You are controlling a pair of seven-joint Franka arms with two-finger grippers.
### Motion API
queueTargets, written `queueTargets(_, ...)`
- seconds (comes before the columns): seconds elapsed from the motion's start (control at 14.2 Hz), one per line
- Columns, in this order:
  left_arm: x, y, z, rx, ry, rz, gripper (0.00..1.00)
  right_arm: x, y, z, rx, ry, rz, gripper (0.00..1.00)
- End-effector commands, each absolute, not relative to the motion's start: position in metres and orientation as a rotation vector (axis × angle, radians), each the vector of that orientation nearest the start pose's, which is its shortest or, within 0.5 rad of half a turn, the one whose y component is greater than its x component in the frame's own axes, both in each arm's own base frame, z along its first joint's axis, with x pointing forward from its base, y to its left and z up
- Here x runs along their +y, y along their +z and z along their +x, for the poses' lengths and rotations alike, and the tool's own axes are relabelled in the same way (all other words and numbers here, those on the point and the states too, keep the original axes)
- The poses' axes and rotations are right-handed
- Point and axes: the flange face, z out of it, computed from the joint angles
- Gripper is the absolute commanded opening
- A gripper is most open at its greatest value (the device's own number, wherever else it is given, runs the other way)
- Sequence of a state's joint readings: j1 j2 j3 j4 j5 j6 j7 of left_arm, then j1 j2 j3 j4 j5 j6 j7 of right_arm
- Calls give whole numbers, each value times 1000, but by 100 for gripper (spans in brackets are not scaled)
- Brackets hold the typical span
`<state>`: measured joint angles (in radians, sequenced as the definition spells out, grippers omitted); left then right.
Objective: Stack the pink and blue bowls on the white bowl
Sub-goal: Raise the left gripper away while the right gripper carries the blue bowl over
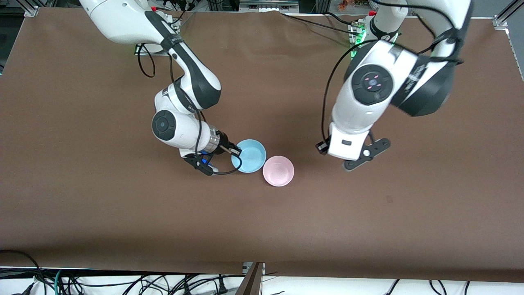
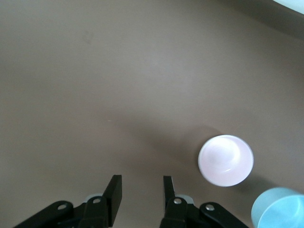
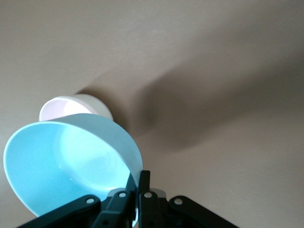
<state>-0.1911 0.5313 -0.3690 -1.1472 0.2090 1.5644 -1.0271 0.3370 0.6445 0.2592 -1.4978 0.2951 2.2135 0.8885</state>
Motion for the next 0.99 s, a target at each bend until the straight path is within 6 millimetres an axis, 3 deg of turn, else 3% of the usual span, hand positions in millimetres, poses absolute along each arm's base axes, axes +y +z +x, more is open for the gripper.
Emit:
queueTargets(0.0, -261, 544, 630, -606, 125, -3009, 44, 411, 322, 622, 689, 266, -2646, 0)
queueTargets(0.21, -204, 578, 635, -385, 77, -3057, 48, 430, 311, 614, 655, 272, -2657, 0)
queueTargets(0.42, -169, 589, 624, -124, 189, -3045, 49, 445, 300, 611, 624, 277, -2661, 0)
queueTargets(0.56, -151, 591, 617, -9, 216, -3037, 49, 456, 290, 604, 609, 293, -2671, 0)
queueTargets(0.92, -134, 594, 608, 38, 226, -3055, 46, 471, 272, 598, 572, 241, -2693, 0)
